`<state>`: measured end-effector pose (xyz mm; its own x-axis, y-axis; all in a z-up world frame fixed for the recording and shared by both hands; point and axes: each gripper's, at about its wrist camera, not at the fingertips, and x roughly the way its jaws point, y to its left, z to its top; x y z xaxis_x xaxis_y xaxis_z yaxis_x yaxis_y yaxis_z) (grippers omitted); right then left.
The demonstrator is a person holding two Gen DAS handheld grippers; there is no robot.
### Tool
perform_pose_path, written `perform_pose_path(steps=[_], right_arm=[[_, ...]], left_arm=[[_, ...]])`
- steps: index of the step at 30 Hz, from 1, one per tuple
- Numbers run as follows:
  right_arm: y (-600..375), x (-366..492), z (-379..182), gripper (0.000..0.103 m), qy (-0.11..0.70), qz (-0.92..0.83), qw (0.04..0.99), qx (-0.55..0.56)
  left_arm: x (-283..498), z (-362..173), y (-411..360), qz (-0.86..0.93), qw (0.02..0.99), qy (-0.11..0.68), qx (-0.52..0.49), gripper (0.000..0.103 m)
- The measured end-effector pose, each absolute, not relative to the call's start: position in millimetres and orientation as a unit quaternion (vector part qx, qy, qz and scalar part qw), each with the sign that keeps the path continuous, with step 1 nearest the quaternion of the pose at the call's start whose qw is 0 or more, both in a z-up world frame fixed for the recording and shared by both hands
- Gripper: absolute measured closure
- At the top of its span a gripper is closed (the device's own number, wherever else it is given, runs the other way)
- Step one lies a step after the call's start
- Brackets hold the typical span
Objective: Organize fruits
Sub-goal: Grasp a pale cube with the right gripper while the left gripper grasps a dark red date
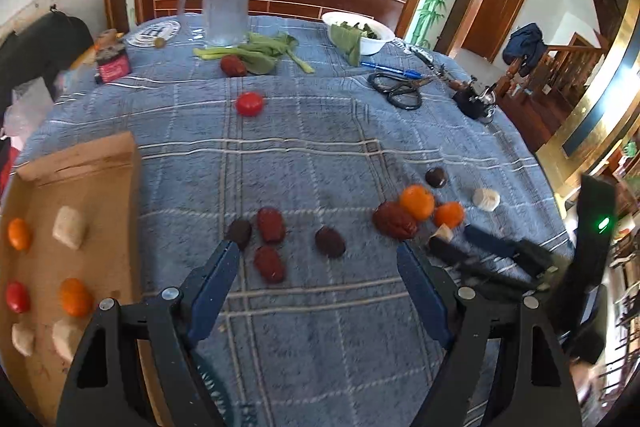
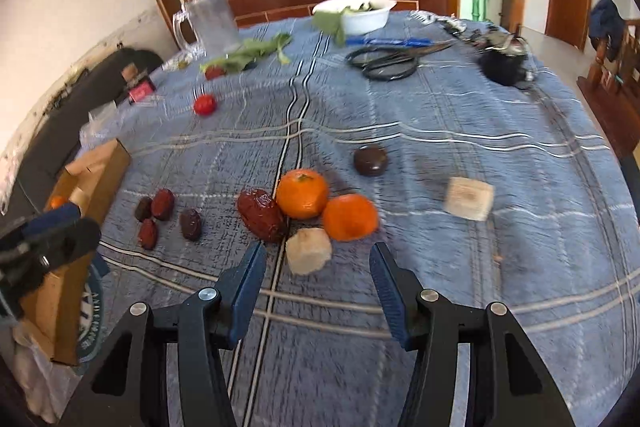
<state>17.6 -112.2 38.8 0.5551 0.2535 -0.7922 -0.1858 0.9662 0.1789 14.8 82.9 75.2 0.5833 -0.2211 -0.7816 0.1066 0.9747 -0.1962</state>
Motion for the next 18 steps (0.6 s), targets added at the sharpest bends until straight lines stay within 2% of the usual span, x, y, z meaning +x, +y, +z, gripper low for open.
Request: perform_pose_path(steps=[2,3,4,6,11,14,18], right_arm=[[-108,22,31,0.046,0.458,0.123,0.88,0.034],[-107,23,28,0.05,0.459,0.122,0.879,0.034],[-108,24,25,0.064,0.46,0.123,0.878,0.037],[-112,25,25,0.073,0.455,0.128,0.879,0.056],[-124,16,29,0.074,0.452,0.123,0.881,0.075],[-131,9,33,0.074,0.449,0.113,0.884,0.067],[-146,7,37,0.074,0.441,0.105,0.888,0.08]], left_arm=[[21,72,78,-0.098,0.89,0.441,-0.058,0.023],[27,69,76,-0.097,0.889,0.444,-0.053,0.023],[33,62,72,-0.095,0.886,0.452,-0.048,0.023],[46,48,62,-0.101,0.872,0.477,-0.048,0.023],[61,23,37,-0.117,0.862,0.49,-0.045,0.023],[66,12,27,-0.132,0.855,0.5,-0.048,0.03],[64,13,20,-0.139,0.865,0.481,-0.037,0.03]])
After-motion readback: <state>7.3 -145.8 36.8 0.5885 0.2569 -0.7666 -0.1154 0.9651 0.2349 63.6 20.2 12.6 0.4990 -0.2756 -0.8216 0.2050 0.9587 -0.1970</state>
